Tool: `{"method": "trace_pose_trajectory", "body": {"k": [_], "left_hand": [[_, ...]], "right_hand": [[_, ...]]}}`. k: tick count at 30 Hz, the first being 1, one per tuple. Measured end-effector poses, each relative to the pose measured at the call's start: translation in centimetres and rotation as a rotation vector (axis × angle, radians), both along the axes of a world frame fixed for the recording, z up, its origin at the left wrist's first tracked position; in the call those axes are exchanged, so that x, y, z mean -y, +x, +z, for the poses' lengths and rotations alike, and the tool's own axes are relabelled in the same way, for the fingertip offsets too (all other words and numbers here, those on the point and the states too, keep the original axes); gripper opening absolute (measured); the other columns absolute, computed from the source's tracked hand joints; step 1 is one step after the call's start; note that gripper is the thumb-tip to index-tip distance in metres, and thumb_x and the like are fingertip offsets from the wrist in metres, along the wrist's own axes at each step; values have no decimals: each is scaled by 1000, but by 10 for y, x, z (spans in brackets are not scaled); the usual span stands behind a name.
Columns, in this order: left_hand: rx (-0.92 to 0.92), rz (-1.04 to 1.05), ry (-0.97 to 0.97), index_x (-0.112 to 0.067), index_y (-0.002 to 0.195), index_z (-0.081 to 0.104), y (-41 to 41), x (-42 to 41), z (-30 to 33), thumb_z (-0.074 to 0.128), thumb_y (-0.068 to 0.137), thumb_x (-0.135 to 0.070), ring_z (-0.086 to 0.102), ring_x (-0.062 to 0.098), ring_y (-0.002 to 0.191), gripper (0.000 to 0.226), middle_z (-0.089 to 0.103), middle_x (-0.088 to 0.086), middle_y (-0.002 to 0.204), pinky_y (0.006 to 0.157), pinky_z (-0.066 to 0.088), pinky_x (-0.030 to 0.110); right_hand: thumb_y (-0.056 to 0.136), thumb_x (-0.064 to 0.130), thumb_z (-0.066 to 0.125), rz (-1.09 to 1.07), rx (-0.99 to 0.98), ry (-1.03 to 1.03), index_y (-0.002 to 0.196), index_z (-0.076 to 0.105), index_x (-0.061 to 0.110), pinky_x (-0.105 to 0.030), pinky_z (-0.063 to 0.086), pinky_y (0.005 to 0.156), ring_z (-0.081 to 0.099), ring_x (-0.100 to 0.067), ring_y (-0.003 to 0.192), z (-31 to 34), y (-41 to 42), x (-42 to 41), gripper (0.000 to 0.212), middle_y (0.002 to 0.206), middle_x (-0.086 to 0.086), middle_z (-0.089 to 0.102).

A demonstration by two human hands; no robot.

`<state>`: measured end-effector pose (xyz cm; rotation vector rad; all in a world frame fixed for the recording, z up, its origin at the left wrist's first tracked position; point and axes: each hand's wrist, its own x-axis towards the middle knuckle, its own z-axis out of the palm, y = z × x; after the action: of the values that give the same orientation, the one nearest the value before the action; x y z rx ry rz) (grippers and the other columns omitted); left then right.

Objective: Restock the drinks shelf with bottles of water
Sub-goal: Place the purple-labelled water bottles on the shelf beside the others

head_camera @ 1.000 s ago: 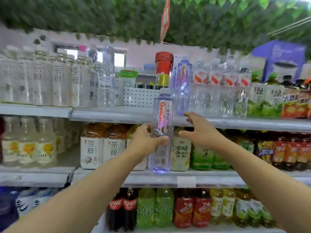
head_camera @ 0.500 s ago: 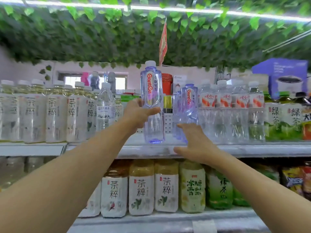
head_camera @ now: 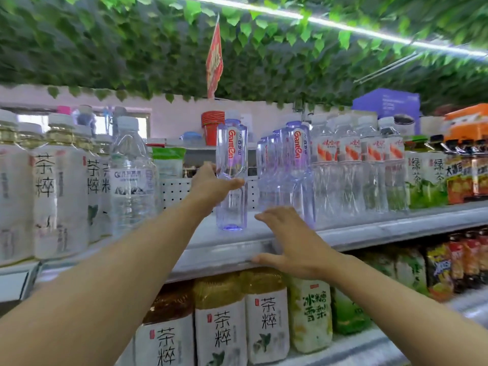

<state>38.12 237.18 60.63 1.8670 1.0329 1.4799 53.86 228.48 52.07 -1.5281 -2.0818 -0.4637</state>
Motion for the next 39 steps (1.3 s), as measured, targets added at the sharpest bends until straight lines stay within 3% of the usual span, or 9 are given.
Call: {"method": "trace_pose_trajectory", "body": {"k": [2, 7, 12, 15, 20, 25, 29, 31, 39], "left_hand": [[2, -21, -1, -16, 101, 48, 2, -9, -2, 79, 74, -23, 56, 21, 90, 42, 56, 2, 98, 67, 49, 31], [-12, -24, -14, -14, 112, 50, 4, -21, -5, 80, 72, -27, 59, 31, 103, 52, 60, 10, 109, 84, 50, 41], [-13, -22, -12, -11, 126, 44, -1, -19, -9, 74, 80, -27, 54, 21, 91, 58, 50, -3, 92, 76, 48, 34], [-42, -21, -21, -17, 120, 42, -1, -17, -8, 76, 78, -24, 53, 17, 86, 54, 47, -7, 85, 71, 46, 30], [-106, 4, -84, -19, 121, 39, 1, -19, -6, 80, 72, -15, 56, 23, 92, 64, 53, 2, 103, 70, 49, 37], [-141, -4, -143, -19, 131, 35, 9, -35, -1, 79, 72, -13, 57, 28, 98, 74, 54, 9, 118, 85, 51, 49], [-225, 51, -153, -14, 133, 34, 27, -55, 5, 79, 73, -15, 57, 29, 99, 75, 50, 6, 120, 72, 55, 42], [-276, 66, -195, -10, 131, 37, 38, -67, 10, 78, 74, -13, 57, 33, 105, 71, 53, 14, 125, 65, 54, 37], [-362, 69, -284, -6, 140, 21, 66, -105, 21, 74, 78, -7, 53, 39, 117, 81, 46, 25, 136, 83, 51, 39]], "right_hand": [[82, 68, 50, -14, 46, 13, 146, 25, 26, -35, 20, 115, 17, -15, 138, -6, -1, -6, 80, 150, 2, 25], [84, 71, 34, 6, 107, 103, 140, 34, 23, -30, 19, 107, 29, -15, 128, -18, -3, -16, 74, 139, 3, 38], [85, 70, 27, 40, 119, 174, 134, 41, 20, -28, 20, 100, 39, -17, 119, -26, 0, -22, 71, 129, 1, 49], [85, 72, 24, 67, 156, 193, 135, 41, 17, -35, 29, 100, 45, -20, 114, -25, 5, -24, 76, 126, -3, 53], [85, 72, 27, 131, 283, 227, 137, 36, 14, -31, 26, 99, 45, -17, 109, -19, 20, -29, 79, 123, -4, 54], [85, 73, 27, 170, 299, 295, 136, 37, 15, -35, 35, 99, 47, -18, 109, -21, 24, -38, 78, 123, -3, 54], [85, 73, 33, 185, 298, 326, 135, 38, 15, -36, 38, 99, 47, -17, 109, -22, 27, -39, 77, 122, 0, 53], [85, 73, 32, 173, 301, 331, 134, 39, 15, -36, 39, 100, 48, -17, 109, -22, 27, -39, 76, 123, 0, 54], [85, 71, 34, 150, 312, 316, 133, 40, 15, -32, 30, 100, 45, -17, 111, -23, 27, -39, 74, 125, -1, 51]]}}
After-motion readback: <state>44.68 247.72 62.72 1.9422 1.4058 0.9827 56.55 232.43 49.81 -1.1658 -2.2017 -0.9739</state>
